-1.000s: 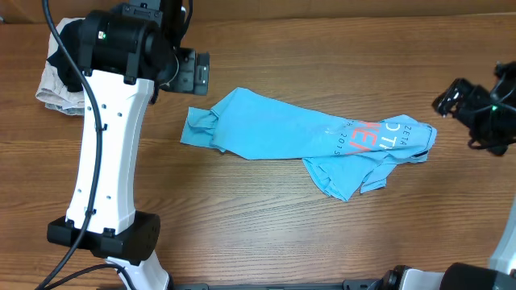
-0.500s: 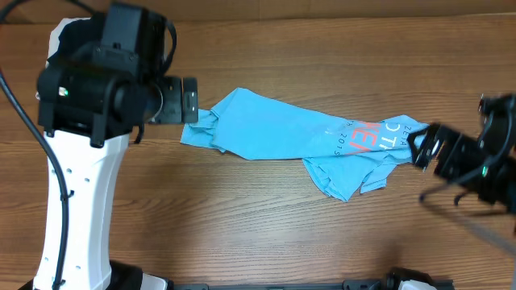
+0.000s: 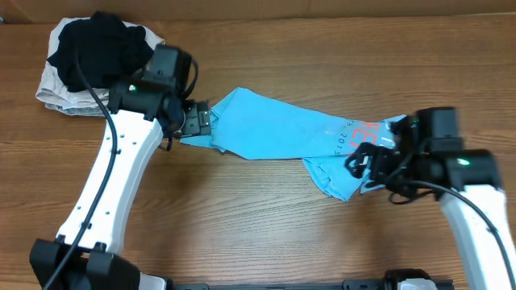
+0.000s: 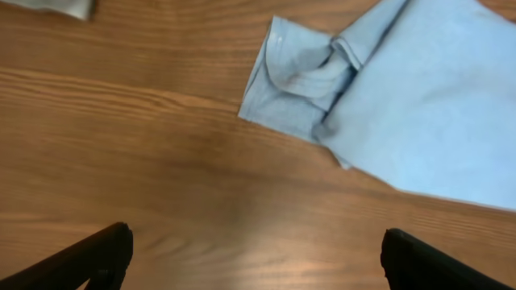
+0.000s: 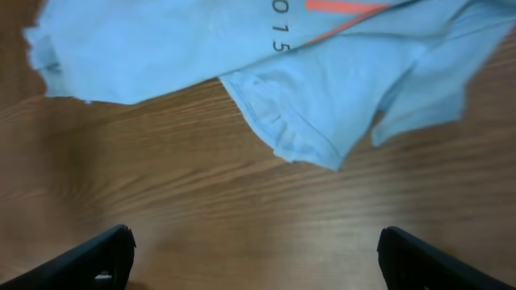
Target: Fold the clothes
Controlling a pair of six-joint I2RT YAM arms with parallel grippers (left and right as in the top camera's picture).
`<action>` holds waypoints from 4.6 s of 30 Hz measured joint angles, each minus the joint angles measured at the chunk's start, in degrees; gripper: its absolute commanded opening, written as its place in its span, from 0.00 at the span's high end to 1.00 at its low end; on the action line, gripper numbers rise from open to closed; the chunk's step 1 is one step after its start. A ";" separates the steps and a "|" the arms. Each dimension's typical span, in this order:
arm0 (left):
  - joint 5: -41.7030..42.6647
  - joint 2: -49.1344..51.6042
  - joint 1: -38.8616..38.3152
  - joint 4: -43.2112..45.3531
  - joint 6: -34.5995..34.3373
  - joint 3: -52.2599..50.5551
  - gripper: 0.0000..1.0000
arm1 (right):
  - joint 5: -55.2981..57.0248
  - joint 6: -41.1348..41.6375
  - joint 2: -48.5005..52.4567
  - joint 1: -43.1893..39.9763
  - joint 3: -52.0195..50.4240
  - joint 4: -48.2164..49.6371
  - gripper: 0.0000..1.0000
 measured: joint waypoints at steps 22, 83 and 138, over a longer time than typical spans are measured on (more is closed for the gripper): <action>5.31 0.00 4.37 15.17 2.75 -15.91 0.00 | 13.62 19.96 18.91 12.55 -10.86 17.16 0.27; 5.31 0.00 4.15 15.58 5.55 -16.20 0.00 | 16.41 9.11 15.87 -8.66 19.67 17.09 0.96; 17.62 17.75 -5.77 24.44 7.43 -5.62 0.13 | 14.23 6.29 15.96 -11.04 21.86 16.90 0.96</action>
